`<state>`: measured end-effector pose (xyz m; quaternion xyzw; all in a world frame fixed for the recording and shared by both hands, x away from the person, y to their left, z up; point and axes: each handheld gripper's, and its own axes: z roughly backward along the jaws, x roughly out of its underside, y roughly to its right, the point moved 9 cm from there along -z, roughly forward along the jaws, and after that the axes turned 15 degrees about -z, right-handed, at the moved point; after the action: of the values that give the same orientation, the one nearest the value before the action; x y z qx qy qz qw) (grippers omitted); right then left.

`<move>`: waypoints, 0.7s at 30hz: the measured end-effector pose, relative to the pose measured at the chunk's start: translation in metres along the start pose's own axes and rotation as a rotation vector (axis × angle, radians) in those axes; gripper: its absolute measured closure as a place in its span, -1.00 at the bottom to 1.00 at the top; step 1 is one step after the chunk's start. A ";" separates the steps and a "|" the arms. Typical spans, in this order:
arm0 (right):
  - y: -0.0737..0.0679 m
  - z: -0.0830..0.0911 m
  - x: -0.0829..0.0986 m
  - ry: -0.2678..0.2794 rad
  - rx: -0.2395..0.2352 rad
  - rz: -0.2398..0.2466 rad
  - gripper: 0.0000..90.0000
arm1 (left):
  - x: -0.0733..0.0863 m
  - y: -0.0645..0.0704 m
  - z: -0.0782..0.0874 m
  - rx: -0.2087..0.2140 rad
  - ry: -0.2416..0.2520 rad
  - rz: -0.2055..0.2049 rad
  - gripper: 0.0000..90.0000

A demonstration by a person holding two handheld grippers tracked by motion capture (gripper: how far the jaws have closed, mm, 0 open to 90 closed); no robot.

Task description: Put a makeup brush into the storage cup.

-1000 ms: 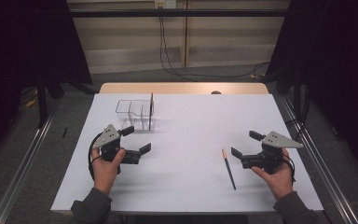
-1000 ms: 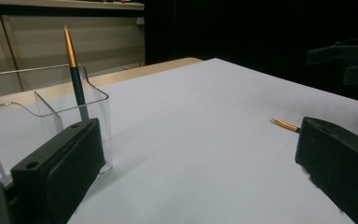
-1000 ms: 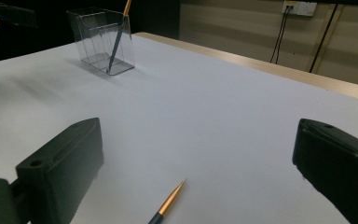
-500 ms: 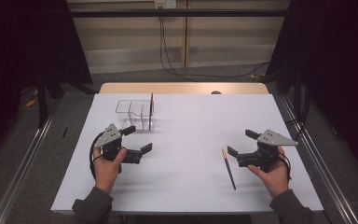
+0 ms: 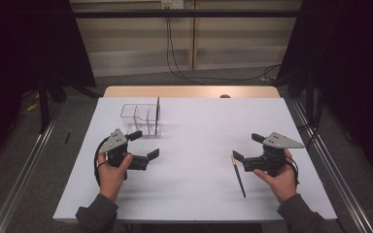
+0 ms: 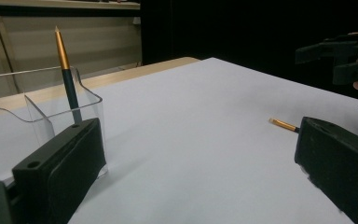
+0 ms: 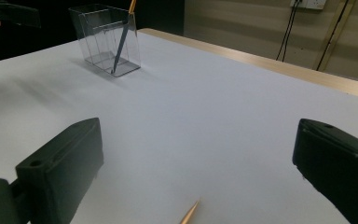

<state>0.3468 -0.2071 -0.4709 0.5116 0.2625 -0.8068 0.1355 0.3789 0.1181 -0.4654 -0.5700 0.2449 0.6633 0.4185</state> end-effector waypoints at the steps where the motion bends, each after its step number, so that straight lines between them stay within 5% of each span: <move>1: 0.000 0.000 0.000 -0.001 0.001 0.002 -0.97 | 0.001 -0.001 0.001 0.000 -0.007 -0.009 -0.97; 21: 0.002 0.000 0.003 -0.132 0.056 -0.032 -0.97 | 0.001 0.003 0.000 0.036 -0.008 0.001 -0.97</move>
<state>0.3465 -0.2084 -0.4740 0.4567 0.2382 -0.8480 0.1252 0.3768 0.1165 -0.4670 -0.5596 0.2553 0.6613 0.4294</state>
